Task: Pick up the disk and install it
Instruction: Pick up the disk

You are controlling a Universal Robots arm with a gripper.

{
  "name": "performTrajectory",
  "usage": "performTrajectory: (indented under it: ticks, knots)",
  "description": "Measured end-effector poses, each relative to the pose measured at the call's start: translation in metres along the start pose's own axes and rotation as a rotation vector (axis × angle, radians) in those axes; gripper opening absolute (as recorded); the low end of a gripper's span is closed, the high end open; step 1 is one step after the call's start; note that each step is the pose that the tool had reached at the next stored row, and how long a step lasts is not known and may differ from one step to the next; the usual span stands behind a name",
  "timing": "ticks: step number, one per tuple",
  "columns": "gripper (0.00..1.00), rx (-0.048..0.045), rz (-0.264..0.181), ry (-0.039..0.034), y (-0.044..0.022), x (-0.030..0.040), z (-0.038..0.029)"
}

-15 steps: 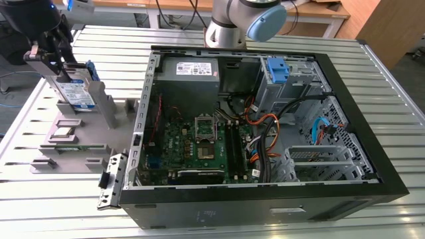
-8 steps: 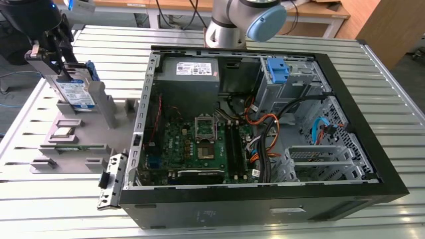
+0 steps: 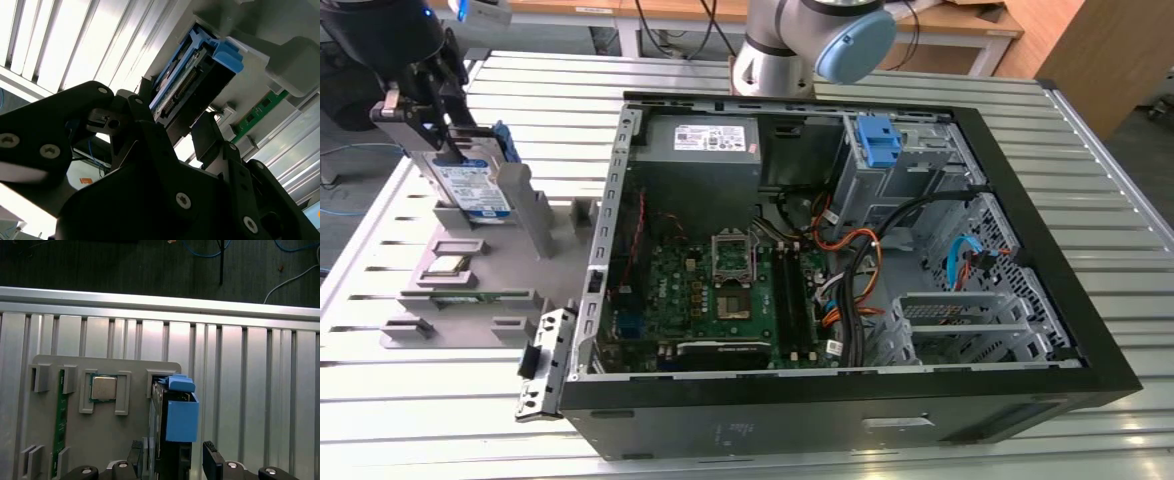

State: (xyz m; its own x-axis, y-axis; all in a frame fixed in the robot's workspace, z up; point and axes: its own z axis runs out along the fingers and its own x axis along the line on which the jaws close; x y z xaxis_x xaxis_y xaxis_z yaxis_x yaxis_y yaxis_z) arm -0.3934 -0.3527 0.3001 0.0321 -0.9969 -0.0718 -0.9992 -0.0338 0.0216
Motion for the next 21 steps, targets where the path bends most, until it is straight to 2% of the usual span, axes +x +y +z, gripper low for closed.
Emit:
performTrajectory:
  ticks: [8,9,16,17,21]
  knots:
    - [0.58,0.0001,0.000,0.0000,0.0000,0.0000,0.0002]
    - [0.51,0.0001,0.000,-0.0001,0.0000,0.0000,0.0002]
    - [0.49,0.0001,0.000,0.0000,0.0000,0.0000,0.0003]
    - [0.42,0.0001,0.000,0.0000,0.0000,0.0000,0.0003]
    - [0.42,0.0001,0.000,0.0000,0.0000,0.0000,0.0004]
